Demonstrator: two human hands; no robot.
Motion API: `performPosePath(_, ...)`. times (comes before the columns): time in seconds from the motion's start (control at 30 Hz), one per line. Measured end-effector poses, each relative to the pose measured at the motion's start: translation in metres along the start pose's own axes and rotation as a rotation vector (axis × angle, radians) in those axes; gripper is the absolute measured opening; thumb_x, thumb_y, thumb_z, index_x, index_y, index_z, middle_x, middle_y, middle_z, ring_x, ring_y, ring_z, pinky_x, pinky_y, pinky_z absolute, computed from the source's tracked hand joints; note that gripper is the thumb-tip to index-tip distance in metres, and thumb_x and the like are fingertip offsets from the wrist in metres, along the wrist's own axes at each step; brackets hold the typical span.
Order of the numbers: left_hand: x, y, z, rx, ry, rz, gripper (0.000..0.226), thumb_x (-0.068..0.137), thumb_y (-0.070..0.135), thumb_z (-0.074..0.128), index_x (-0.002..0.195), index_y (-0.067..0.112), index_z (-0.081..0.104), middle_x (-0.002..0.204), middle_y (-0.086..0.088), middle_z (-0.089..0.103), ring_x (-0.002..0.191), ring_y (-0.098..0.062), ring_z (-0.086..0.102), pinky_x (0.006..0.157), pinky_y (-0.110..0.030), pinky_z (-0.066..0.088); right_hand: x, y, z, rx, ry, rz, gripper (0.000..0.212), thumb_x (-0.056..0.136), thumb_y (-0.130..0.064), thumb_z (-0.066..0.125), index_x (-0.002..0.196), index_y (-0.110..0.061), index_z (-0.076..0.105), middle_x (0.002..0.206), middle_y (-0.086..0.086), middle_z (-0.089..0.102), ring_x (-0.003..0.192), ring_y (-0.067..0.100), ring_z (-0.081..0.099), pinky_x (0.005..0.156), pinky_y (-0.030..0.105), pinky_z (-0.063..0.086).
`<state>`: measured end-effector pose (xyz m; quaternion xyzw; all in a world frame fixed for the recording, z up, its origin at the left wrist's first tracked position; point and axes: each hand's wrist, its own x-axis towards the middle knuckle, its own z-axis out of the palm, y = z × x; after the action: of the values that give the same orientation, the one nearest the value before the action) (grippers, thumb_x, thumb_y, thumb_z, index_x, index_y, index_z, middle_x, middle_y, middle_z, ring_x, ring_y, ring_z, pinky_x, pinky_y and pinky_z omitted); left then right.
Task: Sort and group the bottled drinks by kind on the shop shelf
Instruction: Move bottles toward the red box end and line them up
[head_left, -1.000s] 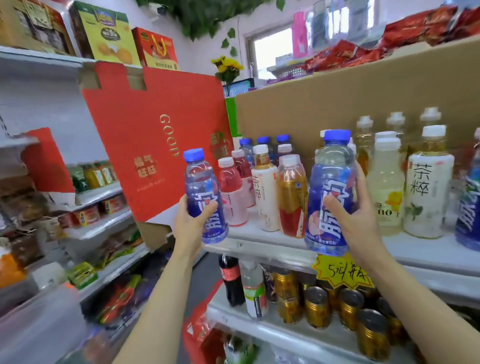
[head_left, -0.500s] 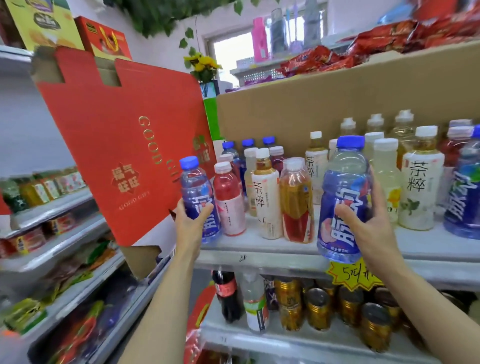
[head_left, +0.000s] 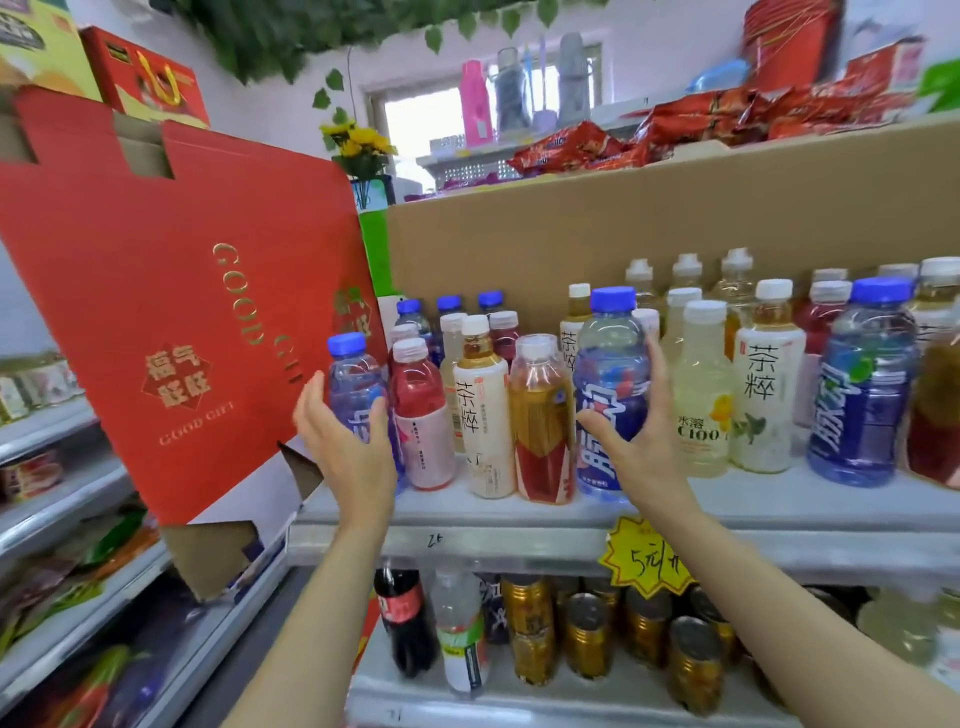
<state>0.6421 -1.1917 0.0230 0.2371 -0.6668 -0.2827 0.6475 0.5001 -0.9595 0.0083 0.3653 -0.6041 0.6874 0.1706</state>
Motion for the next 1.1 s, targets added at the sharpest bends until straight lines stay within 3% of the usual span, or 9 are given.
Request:
performPosePath(0.07, 0.013, 0.017, 0.009, 0.033, -0.080, 0.136, 0.067, 0.096, 0.014, 0.066, 0.152, 0.005, 0.030, 0.154, -0.013, 0.034, 0.144, -0.020, 0.030, 0.118, -0.019, 0.023, 0.001, 0.003, 0.006, -0.026, 0.004, -0.020, 0.097, 0.080, -0.012, 0.080, 0.155, -0.025, 0.020, 0.145, -0.037, 0.027, 0.136, -0.011, 0.032, 0.106, 0.009, 0.034)
performPosePath(0.13, 0.035, 0.033, 0.019, 0.129, -0.184, 0.138, 0.073, 0.098, 0.016, 0.063, 0.156, 0.003, 0.021, 0.160, -0.014, 0.026, 0.149, -0.023, 0.024, 0.122, -0.031, 0.022, 0.002, 0.009, 0.007, -0.047, 0.003, -0.027, 0.096, 0.080, -0.012, 0.080, 0.154, -0.026, 0.021, 0.141, -0.042, 0.027, 0.136, -0.009, 0.033, 0.104, 0.007, 0.034)
performPosePath(0.3, 0.069, 0.062, 0.050, 0.364, -0.486, -0.006, 0.081, 0.097, 0.010, 0.057, 0.157, -0.001, 0.004, 0.164, -0.020, 0.016, 0.150, -0.034, 0.019, 0.120, -0.040, 0.021, 0.004, 0.025, 0.003, -0.074, -0.035, 0.034, 0.095, 0.083, -0.016, 0.078, 0.154, -0.029, 0.018, 0.154, -0.011, 0.032, 0.140, 0.002, 0.034, 0.103, 0.003, 0.032)
performPosePath(0.43, 0.064, 0.068, 0.063, 0.512, -0.639, -0.175, 0.085, 0.095, 0.019, 0.063, 0.156, 0.001, 0.006, 0.152, -0.027, 0.033, 0.135, -0.043, 0.042, 0.105, -0.047, 0.039, 0.003, 0.029, 0.000, -0.031, -0.035, 0.071, 0.089, 0.083, -0.014, 0.077, 0.149, -0.035, 0.021, 0.146, -0.012, 0.036, 0.133, 0.003, 0.042, 0.105, 0.020, 0.041)
performPosePath(0.6, 0.055, 0.063, 0.060, 0.453, -0.522, -0.096, 0.058, 0.094, 0.026, 0.068, 0.137, 0.002, 0.039, 0.132, -0.020, 0.057, 0.120, -0.039, 0.055, 0.087, -0.042, 0.045, 0.007, 0.025, 0.003, 0.010, 0.007, 0.067, 0.081, 0.082, -0.011, 0.078, 0.145, -0.027, 0.030, 0.137, -0.007, 0.043, 0.124, 0.008, 0.051, 0.104, 0.038, 0.049)
performPosePath(0.73, 0.040, 0.048, 0.054, 0.238, -0.495, -0.098, 0.042, 0.097, 0.030, 0.063, 0.131, 0.014, 0.042, 0.121, -0.009, 0.062, 0.107, -0.027, 0.060, 0.081, -0.038, 0.047, 0.012, 0.014, 0.006, 0.050, 0.086, 0.019, 0.079, 0.078, -0.018, 0.082, 0.140, -0.031, 0.034, 0.135, -0.002, 0.049, 0.122, 0.013, 0.055, 0.101, 0.039, 0.051)
performPosePath(0.83, 0.034, 0.039, 0.048, 0.135, -0.504, -0.164, 0.047, 0.097, 0.033, 0.063, 0.133, 0.018, 0.038, 0.125, -0.003, 0.059, 0.106, -0.020, 0.059, 0.080, -0.035, 0.047, 0.023, -0.002, 0.003, 0.109, 0.149, -0.010, 0.080, 0.068, -0.031, 0.080, 0.133, -0.042, 0.033, 0.133, 0.000, 0.052, 0.118, 0.015, 0.059, 0.096, 0.038, 0.053)
performPosePath(0.97, 0.029, 0.027, 0.045, 0.073, -0.547, -0.181, 0.066, 0.091, 0.022, 0.069, 0.143, 0.023, 0.028, 0.131, -0.001, 0.054, 0.109, -0.018, 0.057, 0.077, -0.030, 0.046, 0.057, -0.029, 0.001, 0.143, 0.172, -0.036, 0.084, 0.069, -0.024, 0.081, 0.136, -0.029, 0.032, 0.135, 0.006, 0.050, 0.117, 0.017, 0.061, 0.096, 0.044, 0.054)
performPosePath(1.1, 0.023, 0.019, 0.045, 0.109, -0.546, -0.096, 0.086, 0.081, 0.018, 0.078, 0.148, 0.023, 0.024, 0.141, -0.001, 0.047, 0.126, -0.020, 0.050, 0.100, -0.040, 0.047, 0.109, -0.054, 0.009, 0.156, 0.080, -0.044, 0.083, 0.078, -0.012, 0.079, 0.144, -0.026, 0.031, 0.135, 0.002, 0.052, 0.118, 0.014, 0.059, 0.095, 0.035, 0.053)
